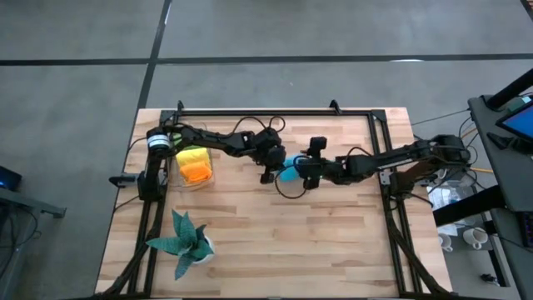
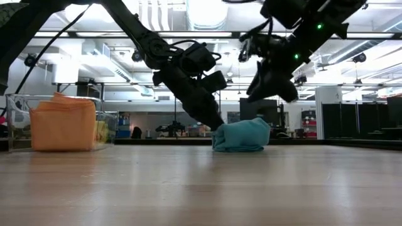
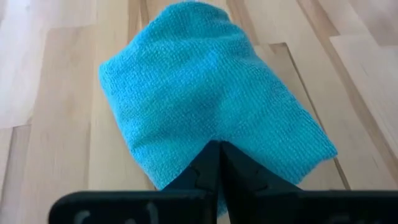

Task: Roll microfiber towels into tight, uniform cylinder then place into a basket
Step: Roll the blue microfiber towel

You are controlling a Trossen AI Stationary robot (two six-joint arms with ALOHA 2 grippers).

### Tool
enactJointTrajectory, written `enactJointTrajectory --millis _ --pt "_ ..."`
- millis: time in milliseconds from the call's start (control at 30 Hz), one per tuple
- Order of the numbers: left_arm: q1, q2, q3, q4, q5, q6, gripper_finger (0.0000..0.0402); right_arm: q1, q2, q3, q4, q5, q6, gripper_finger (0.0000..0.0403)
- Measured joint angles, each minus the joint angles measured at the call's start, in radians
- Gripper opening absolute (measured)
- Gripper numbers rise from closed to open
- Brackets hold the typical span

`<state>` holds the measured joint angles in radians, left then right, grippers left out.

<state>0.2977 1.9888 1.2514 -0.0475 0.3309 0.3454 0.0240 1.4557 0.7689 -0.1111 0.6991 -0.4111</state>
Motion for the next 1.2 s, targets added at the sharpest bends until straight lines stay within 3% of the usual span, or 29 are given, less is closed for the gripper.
enactJointTrajectory --millis 100,200,300,500,733,1000,1200 --pt "-0.004 0.0 -0.001 0.019 0.001 -0.003 0.0 -0.017 -0.012 -0.035 0.092 -0.163 0.106 0.0115" --pt "-0.013 0.0 -0.001 0.028 0.001 -0.002 0.0 -0.034 0.005 -0.09 0.221 -0.2 0.137 0.0033" --pt "-0.018 0.0 -0.001 0.033 0.002 -0.002 0.0 -0.058 0.033 -0.138 0.354 -0.221 0.206 0.0014" --pt "-0.019 0.0 -0.001 0.043 0.002 -0.002 0.0 -0.094 0.089 -0.171 0.433 -0.35 0.334 0.0009" --pt "-0.018 -0.021 -0.001 0.004 -0.053 0.008 0.0 -0.095 0.19 -0.192 0.436 -0.37 0.393 0.0009" --pt "-0.012 -0.269 -0.042 -0.18 -0.103 0.026 0.0 -0.098 0.255 -0.202 0.459 -0.359 0.391 0.0009" --pt "-0.031 -0.509 -0.263 0.086 -0.098 -0.119 0.0 -0.099 0.216 -0.206 0.454 -0.359 0.328 0.0009"
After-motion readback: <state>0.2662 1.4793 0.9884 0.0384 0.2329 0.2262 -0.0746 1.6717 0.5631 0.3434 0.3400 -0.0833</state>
